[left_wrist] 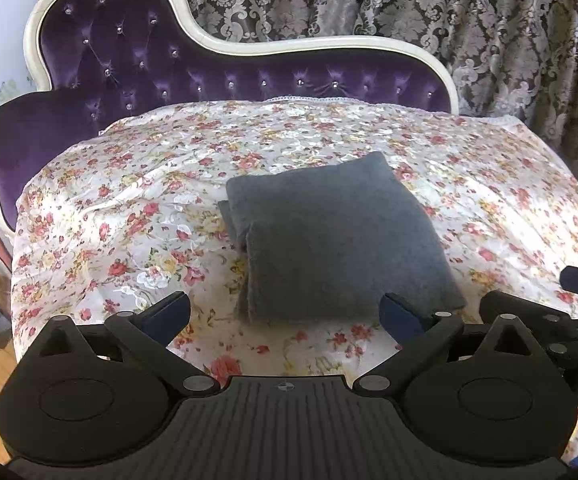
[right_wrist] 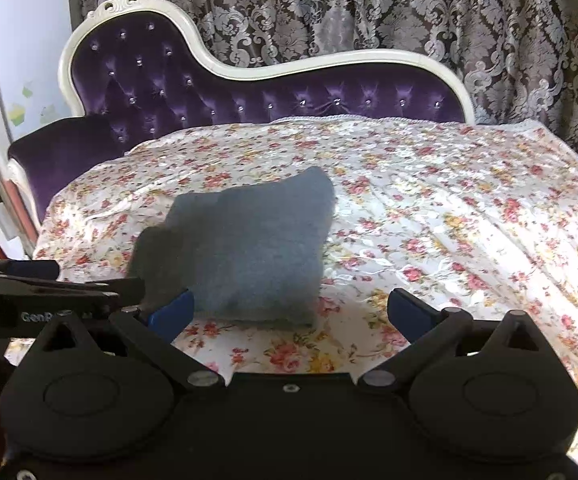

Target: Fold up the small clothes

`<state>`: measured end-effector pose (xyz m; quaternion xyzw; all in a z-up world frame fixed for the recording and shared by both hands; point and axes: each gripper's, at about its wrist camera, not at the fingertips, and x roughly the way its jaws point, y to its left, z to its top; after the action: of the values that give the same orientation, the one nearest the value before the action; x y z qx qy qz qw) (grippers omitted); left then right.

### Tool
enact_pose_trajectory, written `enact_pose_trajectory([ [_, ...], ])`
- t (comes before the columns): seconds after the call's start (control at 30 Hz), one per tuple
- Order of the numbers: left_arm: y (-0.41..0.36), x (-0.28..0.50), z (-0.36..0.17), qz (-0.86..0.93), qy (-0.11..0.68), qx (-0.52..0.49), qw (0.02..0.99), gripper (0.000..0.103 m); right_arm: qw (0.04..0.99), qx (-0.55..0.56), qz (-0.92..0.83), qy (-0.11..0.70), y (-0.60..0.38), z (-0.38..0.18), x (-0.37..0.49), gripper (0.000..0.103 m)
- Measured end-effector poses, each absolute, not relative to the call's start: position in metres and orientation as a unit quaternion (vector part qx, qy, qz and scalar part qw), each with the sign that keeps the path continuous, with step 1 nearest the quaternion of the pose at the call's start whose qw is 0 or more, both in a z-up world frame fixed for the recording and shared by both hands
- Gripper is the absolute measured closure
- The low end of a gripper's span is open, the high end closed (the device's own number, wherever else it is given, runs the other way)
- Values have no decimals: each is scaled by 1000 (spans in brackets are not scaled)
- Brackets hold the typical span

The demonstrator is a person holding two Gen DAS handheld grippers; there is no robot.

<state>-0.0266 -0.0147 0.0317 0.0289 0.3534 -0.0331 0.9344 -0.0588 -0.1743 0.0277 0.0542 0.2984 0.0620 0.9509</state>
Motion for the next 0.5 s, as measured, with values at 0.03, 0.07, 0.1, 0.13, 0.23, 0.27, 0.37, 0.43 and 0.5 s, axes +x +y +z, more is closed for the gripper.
enact_pose_trajectory([
  [0.03, -14, -27, 32, -32, 354, 28, 934, 1, 950, 58, 64, 300, -174, 27, -59, 1],
  [0.07, -14, -27, 31, -31, 354, 26, 934, 1, 950, 60, 65, 301, -175, 27, -58, 1],
  [0.1, -13, -27, 31, -30, 355, 25, 934, 1, 949, 62, 65, 302, -175, 27, -58, 1],
  [0.13, -12, -27, 31, -29, 356, 23, 934, 1, 949, 64, 64, 303, -175, 27, -57, 1],
  [0.23, -10, -26, 29, -26, 359, 21, 933, 1, 947, 70, 62, 306, -177, 25, -57, 1],
  [0.27, -9, -26, 29, -25, 360, 20, 932, 1, 946, 73, 61, 309, -177, 25, -56, 1],
  [0.37, -7, -25, 27, -21, 363, 18, 931, 1, 944, 79, 56, 316, -180, 22, -54, 1],
  [0.43, -5, -25, 26, -19, 365, 16, 931, 1, 941, 85, 52, 322, -182, 20, -53, 1],
  [0.5, -4, -25, 25, -17, 367, 16, 930, 1, 939, 89, 47, 328, -184, 19, -51, 1],
])
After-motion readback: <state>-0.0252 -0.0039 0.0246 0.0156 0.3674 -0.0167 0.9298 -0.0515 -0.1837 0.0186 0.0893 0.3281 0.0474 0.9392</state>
